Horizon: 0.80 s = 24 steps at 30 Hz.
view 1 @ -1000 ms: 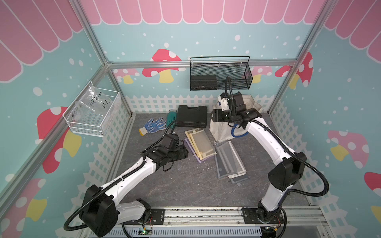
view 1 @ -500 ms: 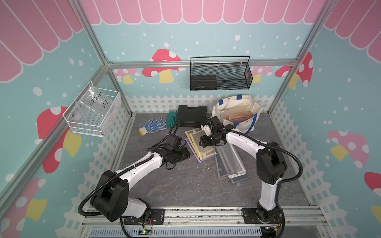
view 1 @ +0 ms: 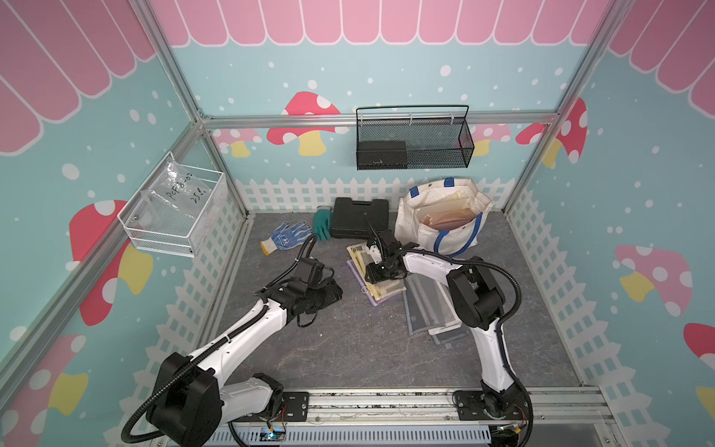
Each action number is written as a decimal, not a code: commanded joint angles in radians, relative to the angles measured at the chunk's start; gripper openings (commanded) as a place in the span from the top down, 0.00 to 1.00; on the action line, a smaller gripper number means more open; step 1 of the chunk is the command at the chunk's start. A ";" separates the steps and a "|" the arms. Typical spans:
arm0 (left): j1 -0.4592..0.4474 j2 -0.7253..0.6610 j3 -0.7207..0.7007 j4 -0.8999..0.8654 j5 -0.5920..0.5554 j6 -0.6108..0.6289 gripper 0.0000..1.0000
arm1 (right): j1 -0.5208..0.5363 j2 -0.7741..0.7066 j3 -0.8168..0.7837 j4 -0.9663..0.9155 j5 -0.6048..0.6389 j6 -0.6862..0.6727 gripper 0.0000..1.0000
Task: Put the pencil pouch into the canvas bag
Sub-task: Move the pencil pouches to the center of the board.
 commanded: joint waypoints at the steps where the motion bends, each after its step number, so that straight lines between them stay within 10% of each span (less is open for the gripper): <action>1: 0.006 -0.013 -0.011 -0.038 -0.023 0.015 0.34 | 0.032 -0.041 -0.138 0.019 -0.066 0.045 0.51; 8: 0.010 0.031 -0.010 -0.019 0.007 0.028 0.34 | 0.143 -0.148 -0.303 0.161 -0.255 0.188 0.51; 24: -0.081 0.256 0.117 0.065 0.124 0.147 0.39 | 0.059 -0.468 -0.493 0.138 -0.211 0.253 0.50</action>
